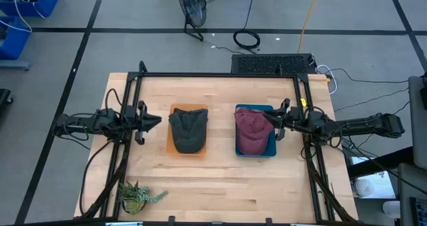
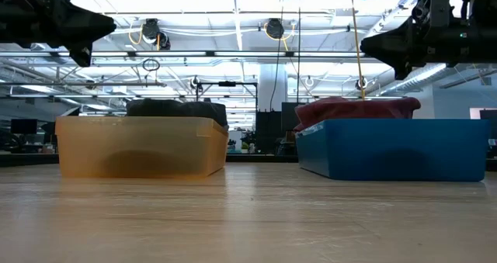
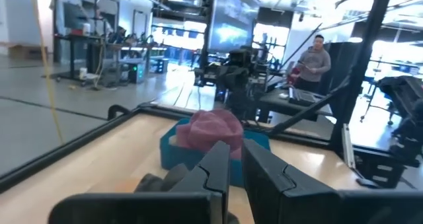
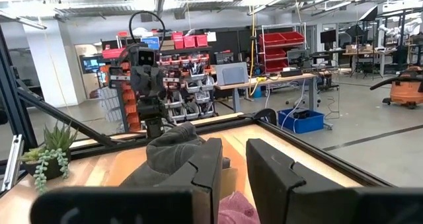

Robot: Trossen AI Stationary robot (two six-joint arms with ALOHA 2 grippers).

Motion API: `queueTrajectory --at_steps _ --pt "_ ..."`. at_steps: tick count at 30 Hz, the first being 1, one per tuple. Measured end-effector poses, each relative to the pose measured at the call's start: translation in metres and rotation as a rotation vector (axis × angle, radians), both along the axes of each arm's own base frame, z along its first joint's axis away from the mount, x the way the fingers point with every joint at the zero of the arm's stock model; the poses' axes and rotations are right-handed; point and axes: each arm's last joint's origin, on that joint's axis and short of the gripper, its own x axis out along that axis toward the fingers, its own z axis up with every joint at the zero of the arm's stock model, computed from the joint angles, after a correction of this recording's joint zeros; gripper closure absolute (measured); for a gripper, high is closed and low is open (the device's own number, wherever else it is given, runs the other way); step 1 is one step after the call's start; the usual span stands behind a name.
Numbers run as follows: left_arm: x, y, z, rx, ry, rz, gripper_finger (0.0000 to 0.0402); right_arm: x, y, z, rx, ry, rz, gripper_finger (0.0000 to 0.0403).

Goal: Pick & Place hat
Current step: Return to Home Position

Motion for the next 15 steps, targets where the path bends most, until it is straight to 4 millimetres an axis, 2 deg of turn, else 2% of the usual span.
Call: queueTrajectory --at_steps 7,15 --pt "0.007 -0.001 -0.02 -0.011 -0.022 -0.023 0.0355 0.0 0.0 -0.001 0.026 0.003 0.015 0.0344" --pt "0.008 -0.001 -0.029 -0.016 0.028 -0.023 0.0355 -0.001 0.006 0.002 -0.027 -0.015 0.212 0.0344"
